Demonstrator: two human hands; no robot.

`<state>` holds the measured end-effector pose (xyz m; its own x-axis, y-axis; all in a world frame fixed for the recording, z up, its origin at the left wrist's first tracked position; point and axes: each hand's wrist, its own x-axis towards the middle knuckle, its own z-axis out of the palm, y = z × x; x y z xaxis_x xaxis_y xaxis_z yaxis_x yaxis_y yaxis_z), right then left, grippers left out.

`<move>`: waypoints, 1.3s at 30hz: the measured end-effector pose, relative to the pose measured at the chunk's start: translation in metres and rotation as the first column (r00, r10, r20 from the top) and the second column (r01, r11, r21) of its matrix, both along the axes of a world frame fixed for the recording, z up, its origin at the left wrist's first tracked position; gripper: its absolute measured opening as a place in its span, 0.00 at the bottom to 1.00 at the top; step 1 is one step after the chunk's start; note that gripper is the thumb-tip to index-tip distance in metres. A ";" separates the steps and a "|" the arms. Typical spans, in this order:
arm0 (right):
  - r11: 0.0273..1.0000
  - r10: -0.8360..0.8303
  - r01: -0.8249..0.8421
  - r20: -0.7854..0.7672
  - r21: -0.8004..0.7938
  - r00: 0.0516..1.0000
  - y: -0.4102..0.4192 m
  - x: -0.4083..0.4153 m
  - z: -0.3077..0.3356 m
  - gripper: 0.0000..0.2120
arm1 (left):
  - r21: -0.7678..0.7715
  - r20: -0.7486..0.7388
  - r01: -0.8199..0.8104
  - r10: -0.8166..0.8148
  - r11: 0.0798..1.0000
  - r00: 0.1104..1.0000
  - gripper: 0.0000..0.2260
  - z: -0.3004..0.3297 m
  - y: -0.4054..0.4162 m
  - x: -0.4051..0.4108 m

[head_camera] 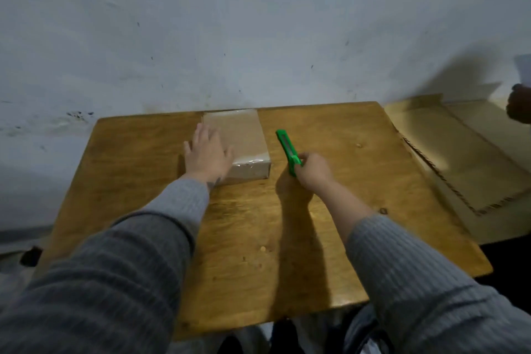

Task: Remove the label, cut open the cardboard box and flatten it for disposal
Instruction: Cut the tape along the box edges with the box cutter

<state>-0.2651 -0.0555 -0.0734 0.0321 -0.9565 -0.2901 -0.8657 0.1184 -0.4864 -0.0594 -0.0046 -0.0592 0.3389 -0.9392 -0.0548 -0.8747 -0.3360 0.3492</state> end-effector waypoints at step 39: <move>0.937 0.349 -0.276 0.522 -0.215 0.778 -0.088 0.054 0.034 0.15 | -0.048 0.000 -0.001 0.001 0.999 1.000 0.35 -0.040 -0.008 0.007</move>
<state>-0.2115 -0.1432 -0.0389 0.4530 -0.8913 -0.0169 -0.4317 -0.2027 -0.8789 -0.0529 -0.0126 -0.0993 0.3402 -0.9403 -0.0099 -0.8743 -0.3202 0.3649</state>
